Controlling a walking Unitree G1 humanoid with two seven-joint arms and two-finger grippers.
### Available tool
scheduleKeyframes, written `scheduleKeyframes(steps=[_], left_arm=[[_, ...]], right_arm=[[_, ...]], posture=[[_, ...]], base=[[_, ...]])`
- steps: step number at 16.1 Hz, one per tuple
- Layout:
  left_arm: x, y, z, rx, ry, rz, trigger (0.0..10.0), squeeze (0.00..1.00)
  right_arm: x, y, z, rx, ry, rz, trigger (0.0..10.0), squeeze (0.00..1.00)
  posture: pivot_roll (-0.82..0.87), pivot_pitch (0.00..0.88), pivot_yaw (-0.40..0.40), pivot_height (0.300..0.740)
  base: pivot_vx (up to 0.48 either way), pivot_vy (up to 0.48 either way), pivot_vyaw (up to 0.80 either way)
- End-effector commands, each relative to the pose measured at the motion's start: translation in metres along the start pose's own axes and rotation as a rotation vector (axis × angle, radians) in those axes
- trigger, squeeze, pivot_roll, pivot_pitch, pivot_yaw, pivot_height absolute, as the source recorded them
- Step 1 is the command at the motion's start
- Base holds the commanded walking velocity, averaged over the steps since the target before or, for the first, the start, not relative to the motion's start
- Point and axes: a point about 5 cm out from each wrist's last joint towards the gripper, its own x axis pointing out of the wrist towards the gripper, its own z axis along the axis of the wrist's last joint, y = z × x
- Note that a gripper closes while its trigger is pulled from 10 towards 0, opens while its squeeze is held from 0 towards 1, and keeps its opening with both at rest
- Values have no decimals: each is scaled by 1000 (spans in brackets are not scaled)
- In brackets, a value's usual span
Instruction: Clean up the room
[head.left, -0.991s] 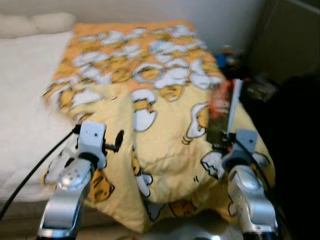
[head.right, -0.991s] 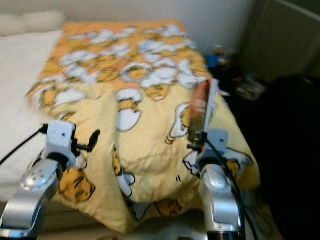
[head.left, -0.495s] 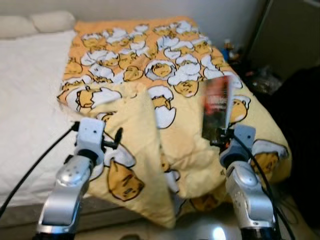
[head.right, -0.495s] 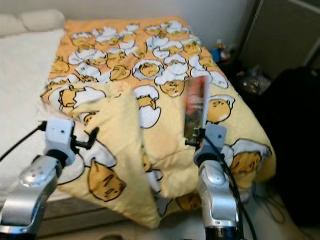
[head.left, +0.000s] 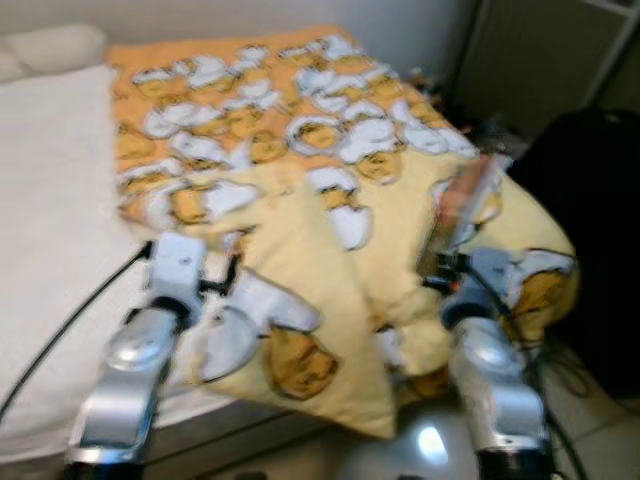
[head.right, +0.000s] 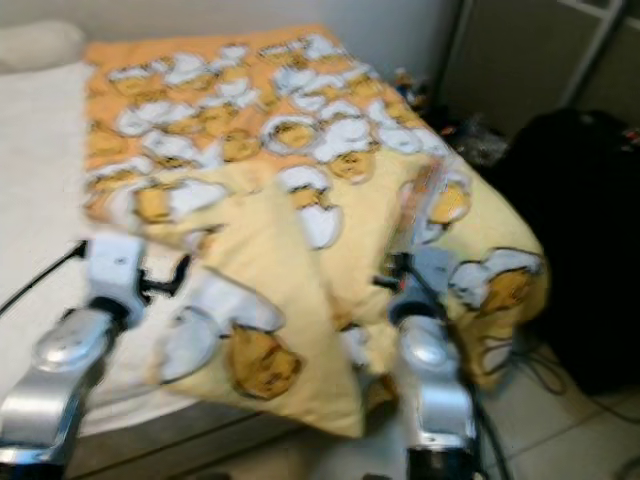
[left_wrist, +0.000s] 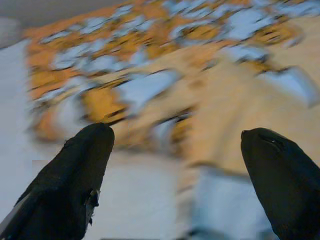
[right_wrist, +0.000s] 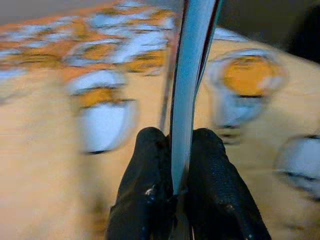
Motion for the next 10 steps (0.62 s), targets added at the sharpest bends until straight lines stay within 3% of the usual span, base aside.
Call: scheduleKeyframes(steps=[1, 5, 10], left_arm=[[2, -5, 3, -2, -8, -14, 10000, 0], [2, -4, 3, -2, -3, -15, 10000, 0], [2, -5, 3, -4, -3, -14, 10000, 0]], right_arm=[[2, -1, 14, 8, -62, 1, 10000, 0], [2, 8, 30, 31, -157, 71, 10000, 0], [1, 9, 27, 10, -138, 86, 10000, 0]], posture=[[-18, 0, 39, 740], [-18, 0, 41, 740], [-16, 0, 39, 740]], base=[[0, 450, 0], [0, 453, 0], [0, 455, 0]])
